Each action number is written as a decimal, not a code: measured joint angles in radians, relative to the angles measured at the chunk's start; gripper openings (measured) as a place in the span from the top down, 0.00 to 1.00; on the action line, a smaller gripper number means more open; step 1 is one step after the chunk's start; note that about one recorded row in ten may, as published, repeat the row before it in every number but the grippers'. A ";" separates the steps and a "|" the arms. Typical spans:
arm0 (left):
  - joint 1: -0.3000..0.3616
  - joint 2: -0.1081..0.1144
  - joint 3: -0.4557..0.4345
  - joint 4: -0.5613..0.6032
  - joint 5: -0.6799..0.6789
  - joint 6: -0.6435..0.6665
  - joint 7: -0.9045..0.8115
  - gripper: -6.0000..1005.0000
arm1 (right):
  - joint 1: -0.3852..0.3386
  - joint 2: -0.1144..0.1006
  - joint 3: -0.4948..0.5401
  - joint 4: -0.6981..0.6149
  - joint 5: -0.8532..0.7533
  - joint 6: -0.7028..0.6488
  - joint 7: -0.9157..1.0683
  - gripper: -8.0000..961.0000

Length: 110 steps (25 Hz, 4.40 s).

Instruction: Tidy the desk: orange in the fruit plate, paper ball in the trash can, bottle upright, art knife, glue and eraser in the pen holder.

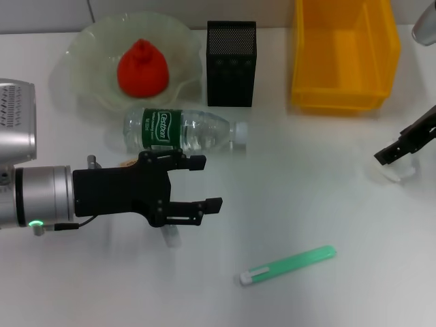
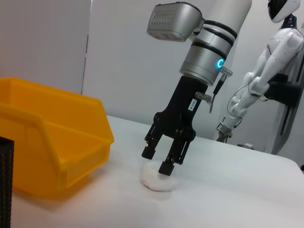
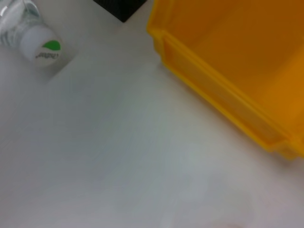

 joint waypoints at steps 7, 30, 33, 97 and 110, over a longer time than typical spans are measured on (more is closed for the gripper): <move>0.002 0.003 -0.001 0.000 0.000 0.008 0.000 0.18 | 0.006 0.001 0.000 0.027 0.005 0.019 -0.007 0.20; -0.009 0.002 -0.001 0.000 0.000 0.003 0.001 0.18 | 0.010 0.000 0.007 0.021 -0.018 0.006 -0.003 0.38; -0.010 0.001 -0.002 0.001 0.000 0.003 0.000 0.18 | 0.021 -0.006 0.015 -0.064 0.043 -0.048 0.028 0.42; -0.379 -0.040 -0.055 0.201 0.571 -0.153 -0.384 0.18 | -0.460 -0.012 0.063 0.423 1.041 0.088 -1.142 0.18; -0.513 -0.065 0.162 0.192 0.749 -0.373 -0.491 0.18 | -0.454 -0.002 0.091 0.413 1.035 0.099 -1.157 0.18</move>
